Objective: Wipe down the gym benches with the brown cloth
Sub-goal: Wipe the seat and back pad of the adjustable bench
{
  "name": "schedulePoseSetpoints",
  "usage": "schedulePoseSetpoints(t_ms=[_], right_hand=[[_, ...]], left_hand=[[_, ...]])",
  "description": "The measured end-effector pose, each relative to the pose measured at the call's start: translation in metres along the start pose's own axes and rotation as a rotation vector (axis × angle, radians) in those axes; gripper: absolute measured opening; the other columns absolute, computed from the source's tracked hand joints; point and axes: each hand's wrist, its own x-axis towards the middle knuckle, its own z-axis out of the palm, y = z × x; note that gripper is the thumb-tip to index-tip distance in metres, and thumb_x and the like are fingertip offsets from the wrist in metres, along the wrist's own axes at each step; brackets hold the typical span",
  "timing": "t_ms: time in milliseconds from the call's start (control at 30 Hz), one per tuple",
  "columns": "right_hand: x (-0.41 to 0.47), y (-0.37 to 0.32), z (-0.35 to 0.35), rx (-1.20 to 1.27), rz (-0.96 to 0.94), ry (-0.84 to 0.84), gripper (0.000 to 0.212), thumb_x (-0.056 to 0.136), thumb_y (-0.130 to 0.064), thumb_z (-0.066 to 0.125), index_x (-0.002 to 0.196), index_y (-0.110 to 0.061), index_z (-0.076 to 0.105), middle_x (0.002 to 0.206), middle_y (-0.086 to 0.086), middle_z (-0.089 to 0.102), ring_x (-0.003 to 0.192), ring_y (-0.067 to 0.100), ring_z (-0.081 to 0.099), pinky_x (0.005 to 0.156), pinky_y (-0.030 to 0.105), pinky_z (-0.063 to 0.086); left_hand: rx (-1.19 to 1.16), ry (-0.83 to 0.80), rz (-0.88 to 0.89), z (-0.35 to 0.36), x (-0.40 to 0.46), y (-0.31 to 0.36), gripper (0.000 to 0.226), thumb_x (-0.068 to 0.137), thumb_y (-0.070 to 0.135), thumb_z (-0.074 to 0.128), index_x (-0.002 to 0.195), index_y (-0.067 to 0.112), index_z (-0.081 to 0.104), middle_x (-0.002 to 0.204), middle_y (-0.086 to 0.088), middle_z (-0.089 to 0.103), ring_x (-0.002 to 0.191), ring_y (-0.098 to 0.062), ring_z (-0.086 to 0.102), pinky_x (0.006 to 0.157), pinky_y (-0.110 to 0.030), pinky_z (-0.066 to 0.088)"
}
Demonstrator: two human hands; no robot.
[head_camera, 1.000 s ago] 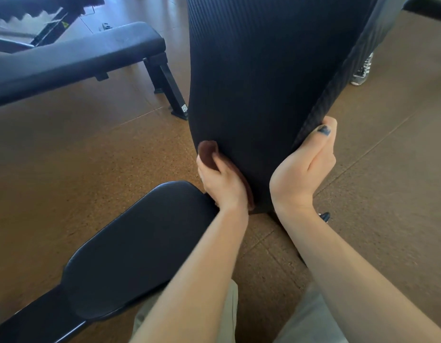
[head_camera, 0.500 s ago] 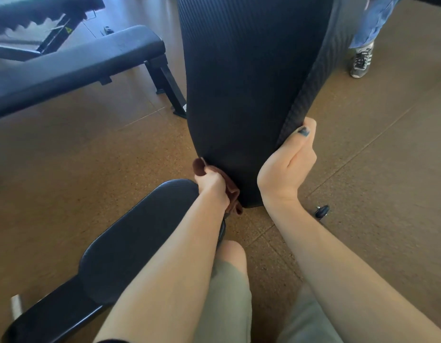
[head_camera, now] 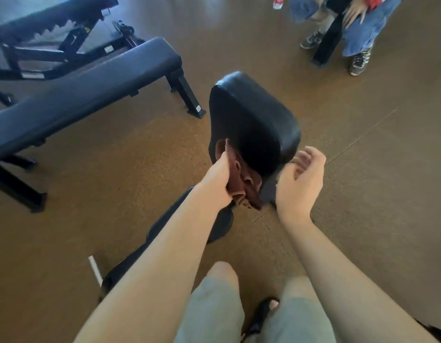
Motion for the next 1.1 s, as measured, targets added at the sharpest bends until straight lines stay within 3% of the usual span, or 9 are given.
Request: schedulePoseSetpoints(t_ms=[100, 167, 267, 367, 500, 633, 767, 900, 1100], right_hand=[[0.0, -0.084, -0.024, 0.048, -0.167, 0.036, 0.034, 0.097, -0.012, 0.057, 0.131, -0.014, 0.057, 0.123, 0.003, 0.066, 0.112, 0.011, 0.062, 0.096, 0.016, 0.05], [-0.003, -0.144, -0.037, 0.035, -0.209, -0.187, 0.032, 0.099, -0.017, 0.059, 0.131, -0.02, 0.06, 0.12, -0.005, 0.068, 0.11, 0.003, 0.063, 0.092, 0.009, 0.046], [-0.008, -0.217, -0.049, -0.079, -0.121, -0.734, 0.049, 0.102, -0.025, 0.064, 0.148, -0.031, 0.051, 0.141, -0.011, 0.061, 0.128, 0.004, 0.055, 0.107, 0.024, 0.041], [-0.004, -0.259, -0.056, -0.154, 0.08, -1.046, 0.069, 0.096, -0.032, 0.072, 0.157, -0.031, 0.041, 0.152, -0.006, 0.052, 0.14, 0.016, 0.047, 0.118, 0.04, 0.038], [0.02, -0.278, -0.072, -0.072, 0.161, -1.09, 0.051, 0.083, -0.022, 0.085, 0.131, -0.023, 0.065, 0.124, 0.001, 0.073, 0.12, 0.026, 0.068, 0.111, 0.053, 0.05], [0.052, -0.286, -0.09, -0.089, 0.156, -1.165, 0.041, 0.083, -0.024, 0.085, 0.12, -0.017, 0.071, 0.115, 0.003, 0.077, 0.11, 0.028, 0.073, 0.104, 0.052, 0.055], [0.096, -0.302, -0.108, -0.165, 0.095, -1.222, 0.022, 0.087, -0.017, 0.082, 0.108, -0.017, 0.073, 0.102, 0.004, 0.079, 0.096, 0.023, 0.076, 0.09, 0.041, 0.063], [0.127, -0.314, -0.117, -0.4, -0.188, -1.271, 0.028, 0.082, -0.022, 0.084, 0.104, -0.019, 0.068, 0.097, -0.001, 0.071, 0.088, 0.015, 0.071, 0.07, 0.026, 0.057], [0.159, -0.329, -0.106, -0.586, -0.273, -1.457, 0.046, 0.082, -0.031, 0.086, 0.119, -0.02, 0.061, 0.111, 0.001, 0.066, 0.102, 0.019, 0.068, 0.089, 0.035, 0.061]], left_hand=[[-0.006, -0.064, 0.044, -0.015, -0.062, 0.052, 0.048, 0.098, 0.065, 0.052, 0.122, 0.026, 0.066, 0.103, -0.001, 0.069, 0.095, -0.023, 0.07, 0.09, -0.043, 0.059], [-0.011, -0.101, 0.078, -0.023, -0.105, 0.087, 0.05, 0.091, 0.056, 0.068, 0.124, 0.019, 0.064, 0.114, -0.009, 0.07, 0.109, -0.028, 0.069, 0.105, -0.048, 0.052], [0.004, -0.206, 0.054, -0.029, -0.153, 0.129, 0.091, 0.067, 0.056, 0.089, 0.142, 0.014, 0.057, 0.141, -0.019, 0.062, 0.129, -0.037, 0.061, 0.113, -0.055, 0.046], [0.096, -0.305, 0.011, -0.024, -0.197, 0.161, 0.066, 0.08, 0.057, 0.066, 0.131, 0.014, 0.065, 0.119, -0.015, 0.075, 0.105, -0.032, 0.075, 0.084, -0.044, 0.063], [0.157, -0.354, -0.001, -0.004, -0.227, 0.184, 0.054, 0.084, 0.052, 0.063, 0.121, 0.013, 0.066, 0.105, -0.013, 0.077, 0.09, -0.026, 0.077, 0.074, -0.037, 0.062], [0.234, -0.282, -0.022, 0.026, -0.234, 0.198, 0.051, 0.098, 0.056, 0.054, 0.12, 0.012, 0.069, 0.114, -0.016, 0.075, 0.098, -0.029, 0.075, 0.092, -0.044, 0.058], [0.316, -0.211, -0.02, 0.064, -0.23, 0.209, 0.07, 0.095, 0.075, 0.043, 0.133, 0.021, 0.064, 0.132, -0.009, 0.07, 0.122, -0.031, 0.068, 0.109, -0.049, 0.049], [0.571, -0.143, 0.121, 0.105, -0.232, 0.215, 0.046, 0.097, 0.059, 0.054, 0.131, 0.027, 0.055, 0.132, -0.002, 0.067, 0.116, -0.019, 0.07, 0.103, -0.041, 0.055], [0.828, 0.059, 0.278, 0.126, -0.219, 0.215, 0.029, 0.098, 0.043, 0.065, 0.121, 0.027, 0.058, 0.117, 0.003, 0.066, 0.109, -0.015, 0.064, 0.102, -0.038, 0.054]])
